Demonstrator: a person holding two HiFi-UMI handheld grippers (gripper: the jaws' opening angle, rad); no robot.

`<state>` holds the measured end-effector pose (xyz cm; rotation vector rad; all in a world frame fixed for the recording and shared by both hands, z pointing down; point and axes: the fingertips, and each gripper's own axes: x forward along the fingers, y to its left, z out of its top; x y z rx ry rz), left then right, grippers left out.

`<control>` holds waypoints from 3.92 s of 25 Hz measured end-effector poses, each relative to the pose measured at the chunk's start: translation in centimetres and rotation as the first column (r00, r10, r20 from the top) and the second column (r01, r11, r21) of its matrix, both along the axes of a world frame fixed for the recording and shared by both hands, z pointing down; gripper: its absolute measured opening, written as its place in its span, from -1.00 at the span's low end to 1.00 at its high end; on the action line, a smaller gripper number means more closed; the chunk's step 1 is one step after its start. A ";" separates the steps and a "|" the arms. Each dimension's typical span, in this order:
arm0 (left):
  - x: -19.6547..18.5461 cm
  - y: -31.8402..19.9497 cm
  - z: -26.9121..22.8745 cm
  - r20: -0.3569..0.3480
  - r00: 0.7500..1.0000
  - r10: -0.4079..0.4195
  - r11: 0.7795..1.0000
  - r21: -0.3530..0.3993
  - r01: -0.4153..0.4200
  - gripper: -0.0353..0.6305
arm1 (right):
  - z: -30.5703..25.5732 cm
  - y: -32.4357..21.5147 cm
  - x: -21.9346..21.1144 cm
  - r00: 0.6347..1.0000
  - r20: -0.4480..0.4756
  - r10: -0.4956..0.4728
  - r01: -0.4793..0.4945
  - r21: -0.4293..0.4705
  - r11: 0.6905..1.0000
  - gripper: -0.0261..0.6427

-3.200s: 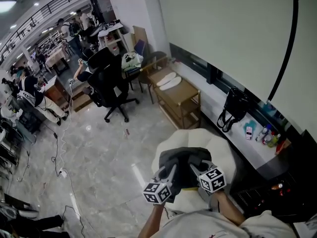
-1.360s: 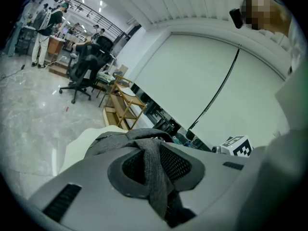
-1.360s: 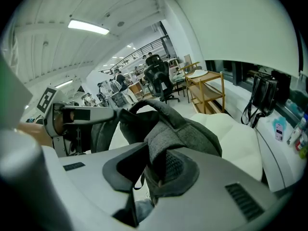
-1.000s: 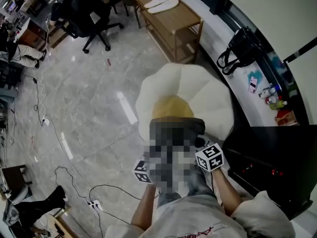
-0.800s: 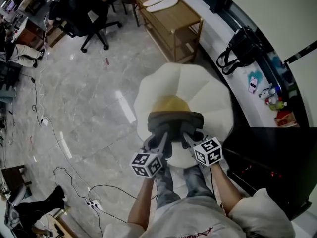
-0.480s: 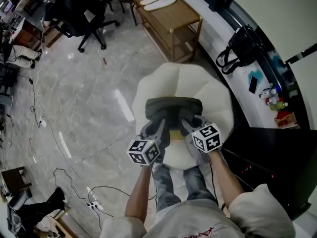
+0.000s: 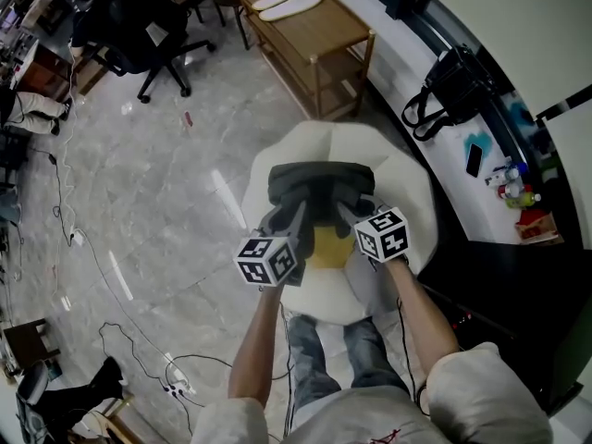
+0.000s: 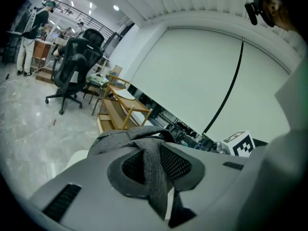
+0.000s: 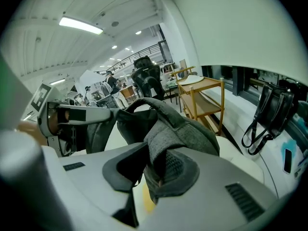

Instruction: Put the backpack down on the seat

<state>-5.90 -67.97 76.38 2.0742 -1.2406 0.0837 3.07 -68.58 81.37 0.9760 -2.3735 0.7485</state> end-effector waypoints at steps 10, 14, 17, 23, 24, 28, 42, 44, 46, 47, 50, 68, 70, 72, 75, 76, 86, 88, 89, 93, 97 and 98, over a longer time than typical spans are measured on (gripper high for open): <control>1.6 1.5 13.6 0.022 0.999 0.034 0.977 -0.213 -0.029 -0.63 | 15.0 2.9 2.1 0.996 -0.086 -0.027 0.005 -0.247 0.969 -0.69; 2.1 1.5 14.5 -0.007 0.999 0.050 0.980 -0.192 -0.050 -0.63 | 16.2 2.4 2.7 0.994 -0.108 -0.021 -0.003 -0.216 0.976 -0.68; 1.7 2.1 14.8 -0.011 1.000 0.028 0.979 -0.202 -0.029 -0.63 | 16.2 2.7 2.3 0.994 -0.108 -0.023 -0.003 -0.241 0.971 -0.68; 1.5 2.2 14.5 0.036 0.999 0.034 0.985 -0.173 -0.027 -0.55 | 16.5 2.9 3.7 0.991 -0.128 0.034 -0.065 -0.246 0.967 -0.60; 1.2 2.4 14.6 0.052 0.998 0.032 0.985 -0.171 -0.022 -0.53 | 16.4 2.9 3.9 0.990 -0.131 0.045 -0.076 -0.240 0.968 -0.55; -1.2 4.0 14.8 0.105 0.994 -0.018 0.985 -0.170 0.036 -0.47 | 15.0 3.4 4.9 0.990 -0.126 0.067 -0.092 -0.202 0.975 -0.38; -2.3 7.3 10.7 0.147 0.988 -0.041 0.991 -0.119 0.059 -0.48 | 9.9 6.7 4.9 0.990 -0.088 0.108 -0.119 -0.131 0.984 -0.55; -2.1 7.7 9.7 0.153 0.987 -0.038 0.993 -0.105 0.054 -0.49 | 8.7 7.1 4.7 0.990 -0.085 0.113 -0.122 -0.110 0.986 -0.62; -1.9 8.2 8.7 0.176 0.984 -0.030 0.994 -0.095 0.047 -0.63 | 7.2 7.5 4.5 0.990 -0.075 0.119 -0.126 -0.086 0.988 -0.75; -1.9 8.5 8.1 0.193 0.981 -0.022 0.995 -0.091 0.040 -0.73 | 6.3 7.8 4.3 0.990 -0.066 0.120 -0.125 -0.072 0.989 -0.79; -1.6 9.2 6.4 0.219 0.976 0.006 0.997 -0.072 0.011 -0.79 | 3.8 8.5 3.6 0.992 -0.040 0.118 -0.119 -0.042 0.992 -0.83; -1.7 15.8 -12.6 0.205 0.979 0.010 0.958 0.280 -0.068 -0.80 | -17.0 14.8 0.1 0.998 0.032 0.048 -0.056 0.346 0.937 -0.84; -1.8 16.9 -15.1 0.186 0.983 0.001 0.948 0.314 -0.061 -0.80 | -19.4 16.0 -0.7 0.999 0.023 0.028 -0.035 0.395 0.918 -0.84; -2.0 18.1 -17.4 0.173 0.985 -0.009 0.936 0.348 -0.053 -0.80 | -21.2 17.2 -1.5 0.999 0.023 0.024 -0.032 0.426 0.904 -0.84; -2.5 19.0 -20.1 0.163 0.986 -0.020 0.916 0.398 -0.047 -0.80 | -23.4 18.1 -2.4 0.999 0.038 0.033 -0.047 0.453 0.891 -0.84; -2.7 19.0 -20.5 0.165 0.986 -0.021 0.911 0.410 -0.049 -0.80 | -23.9 18.2 -2.8 0.999 0.044 0.032 -0.048 0.459 0.887 -0.84; -6.4 20.4 -21.1 0.158 0.987 -0.033 0.912 0.409 -0.035 -0.80 | -25.9 19.4 -5.3 0.996 0.062 0.062 -0.085 0.475 0.876 -0.84; -7.1 21.0 -21.0 0.161 0.987 -0.017 0.911 0.409 -0.051 -0.80 | -25.5 20.0 -6.1 0.995 0.066 0.077 -0.099 0.471 0.877 -0.84; -7.6 21.3 -20.9 0.164 0.986 -0.010 0.911 0.409 -0.059 -0.80 | -25.2 20.3 -6.6 0.994 0.069 0.084 -0.106 0.467 0.878 -0.84; -9.3 22.9 -20.5 0.181 0.983 0.025 0.910 0.403 -0.097 -0.80 | -24.3 21.7 -8.8 0.991 0.079 0.110 -0.133 0.448 0.884 -0.84; -11.1 24.8 -19.8 0.189 0.980 0.055 0.911 0.392 -0.126 -0.80 | -23.3 23.7 -10.8 0.987 0.094 0.131 -0.159 0.423 0.892 -0.84; -11.6 25.4 -19.6 0.186 0.981 0.055 0.911 0.393 -0.126 -0.80 | -23.1 24.3 -11.2 0.986 0.098 0.135 -0.164 0.418 0.894 -0.84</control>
